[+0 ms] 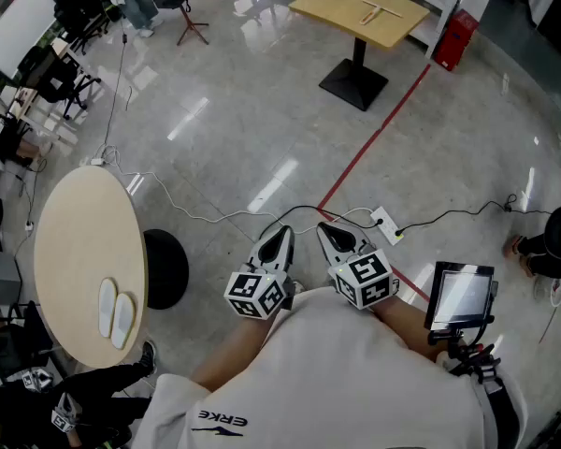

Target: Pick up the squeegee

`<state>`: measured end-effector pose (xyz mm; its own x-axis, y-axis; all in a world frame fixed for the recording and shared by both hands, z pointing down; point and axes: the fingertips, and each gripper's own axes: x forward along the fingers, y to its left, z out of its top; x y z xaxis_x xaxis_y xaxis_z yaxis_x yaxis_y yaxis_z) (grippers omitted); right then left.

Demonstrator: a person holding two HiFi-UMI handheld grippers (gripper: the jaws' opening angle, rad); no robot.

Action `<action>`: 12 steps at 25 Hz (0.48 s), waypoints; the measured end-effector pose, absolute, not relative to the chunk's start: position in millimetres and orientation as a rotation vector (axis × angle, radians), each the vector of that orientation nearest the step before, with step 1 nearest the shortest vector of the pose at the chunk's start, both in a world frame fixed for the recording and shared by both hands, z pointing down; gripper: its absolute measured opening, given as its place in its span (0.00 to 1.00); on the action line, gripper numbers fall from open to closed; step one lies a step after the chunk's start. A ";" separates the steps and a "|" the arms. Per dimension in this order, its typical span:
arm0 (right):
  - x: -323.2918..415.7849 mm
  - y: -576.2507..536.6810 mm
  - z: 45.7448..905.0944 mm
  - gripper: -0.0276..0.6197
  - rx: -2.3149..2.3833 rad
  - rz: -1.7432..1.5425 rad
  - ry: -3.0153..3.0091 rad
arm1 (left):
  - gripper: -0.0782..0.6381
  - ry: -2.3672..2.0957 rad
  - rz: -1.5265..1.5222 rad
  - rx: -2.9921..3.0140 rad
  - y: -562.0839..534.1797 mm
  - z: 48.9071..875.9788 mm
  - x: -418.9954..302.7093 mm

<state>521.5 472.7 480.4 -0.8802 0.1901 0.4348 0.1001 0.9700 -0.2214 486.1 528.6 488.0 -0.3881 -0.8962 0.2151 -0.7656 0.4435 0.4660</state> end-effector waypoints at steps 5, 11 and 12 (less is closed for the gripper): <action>525.1 474.2 482.4 0.05 -0.218 0.265 -2.650 | 0.11 -2.278 -0.413 1.384 531.4 489.6 489.3; 528.5 478.5 484.3 0.05 -0.241 0.287 -2.654 | 0.11 -2.302 -0.422 1.349 539.5 492.5 493.6; 528.9 480.6 484.7 0.05 -0.247 0.290 -2.655 | 0.11 -2.307 -0.424 1.342 542.1 493.1 494.0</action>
<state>528.9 480.6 484.7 -0.8804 0.2209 0.4197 0.1249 0.9617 -0.2440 494.0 542.1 493.1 -0.4352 -0.8745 0.2143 -0.7410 0.4831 0.4665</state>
